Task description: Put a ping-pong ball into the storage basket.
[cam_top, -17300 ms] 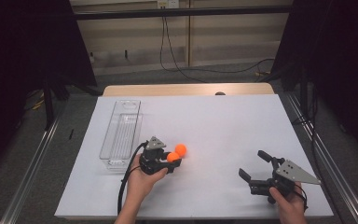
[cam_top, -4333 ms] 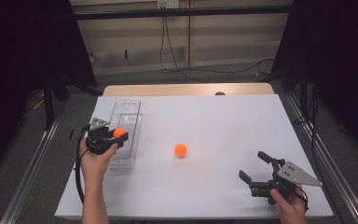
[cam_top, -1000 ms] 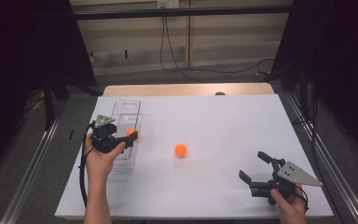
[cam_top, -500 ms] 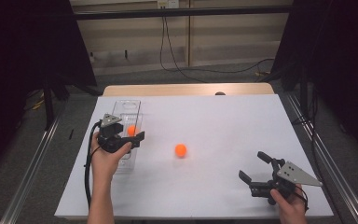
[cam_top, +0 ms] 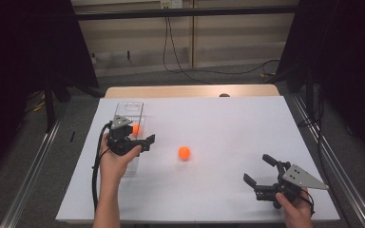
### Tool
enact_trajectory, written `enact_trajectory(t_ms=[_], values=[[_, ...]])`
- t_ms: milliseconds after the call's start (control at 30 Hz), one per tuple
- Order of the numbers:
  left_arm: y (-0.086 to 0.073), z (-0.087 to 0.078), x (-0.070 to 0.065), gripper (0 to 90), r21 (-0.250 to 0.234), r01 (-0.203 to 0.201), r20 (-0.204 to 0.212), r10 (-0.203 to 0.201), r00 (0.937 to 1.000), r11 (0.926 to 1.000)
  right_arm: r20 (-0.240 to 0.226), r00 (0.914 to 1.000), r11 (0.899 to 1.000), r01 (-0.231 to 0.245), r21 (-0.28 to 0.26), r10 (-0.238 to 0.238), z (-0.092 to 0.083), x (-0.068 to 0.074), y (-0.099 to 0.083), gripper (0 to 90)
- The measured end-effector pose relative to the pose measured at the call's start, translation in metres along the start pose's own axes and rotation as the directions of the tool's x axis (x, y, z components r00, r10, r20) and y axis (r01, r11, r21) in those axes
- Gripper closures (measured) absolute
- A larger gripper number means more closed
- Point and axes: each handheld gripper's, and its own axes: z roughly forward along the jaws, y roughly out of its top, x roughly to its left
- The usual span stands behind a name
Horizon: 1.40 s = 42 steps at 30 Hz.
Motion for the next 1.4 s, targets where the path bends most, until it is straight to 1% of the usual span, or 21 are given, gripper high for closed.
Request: enact_trajectory(t_ms=[67,333,433,533,633,700,800,900,933,1133,1167,1367,1400], values=[[0.000,0.002,-0.002,10.4,-0.001,0.003,0.010,-0.003,0.9999,1.0000,0.000,1.0000,1.000,0.000,-0.001,0.000,0.000,0.000,0.000,2.8],[0.001,0.006,-0.009,8.9,-0.002,-0.013,0.039,0.014,0.9991,0.9999,0.000,1.0000,1.000,0.000,0.000,0.000,0.000,0.000,0.000,2.7],[0.002,0.007,-0.012,8.1,0.003,-0.014,0.048,0.014,0.9987,0.9999,-0.001,1.0000,1.000,0.000,0.000,0.000,0.000,0.000,0.000,2.8],[0.002,0.009,-0.015,7.5,0.004,-0.026,0.049,0.025,0.9985,0.9997,-0.001,1.0000,1.000,0.000,0.000,0.000,0.000,0.000,0.000,2.7],[0.002,0.011,-0.018,7.0,0.004,-0.026,0.052,0.026,0.9983,0.9996,-0.001,1.0000,1.000,-0.002,-0.001,0.002,0.000,0.000,0.000,2.7],[0.002,0.012,-0.019,6.7,0.000,-0.021,0.061,0.020,0.9979,0.9998,-0.001,1.0000,1.000,0.000,0.000,0.000,0.000,0.000,0.000,2.7],[0.003,0.013,-0.021,6.6,-0.003,-0.022,0.067,0.022,0.9975,0.9998,-0.001,1.0000,1.000,-0.001,0.000,0.001,0.000,0.000,0.000,2.7],[0.002,0.016,-0.022,6.3,0.007,-0.031,0.069,0.030,0.9972,0.9995,-0.002,1.0000,1.000,0.000,0.001,0.000,0.000,0.000,0.000,2.8],[0.002,0.017,-0.023,6.3,0.006,-0.025,0.070,0.025,0.9972,0.9997,-0.002,1.0000,1.000,-0.001,0.001,0.001,0.000,0.000,0.000,2.7],[0.002,0.020,-0.027,6.4,0.005,-0.027,0.084,0.027,0.9961,0.9996,0.000,1.0000,1.000,-0.002,0.001,0.002,0.000,0.000,0.000,2.7],[0.002,0.020,-0.027,6.3,0.011,-0.034,0.084,0.033,0.9959,0.9993,0.000,1.0000,1.000,-0.001,0.001,0.001,0.000,0.000,0.000,2.8],[0.001,0.024,-0.030,6.3,0.012,-0.022,0.094,0.021,0.9953,0.9997,-0.001,1.0000,1.000,-0.001,0.002,0.001,0.000,0.000,0.000,2.7],[0.001,0.025,-0.030,6.3,0.014,-0.026,0.097,0.025,0.9949,0.9996,-0.001,1.0000,1.000,-0.001,0.002,0.001,0.000,0.000,0.000,2.7]])
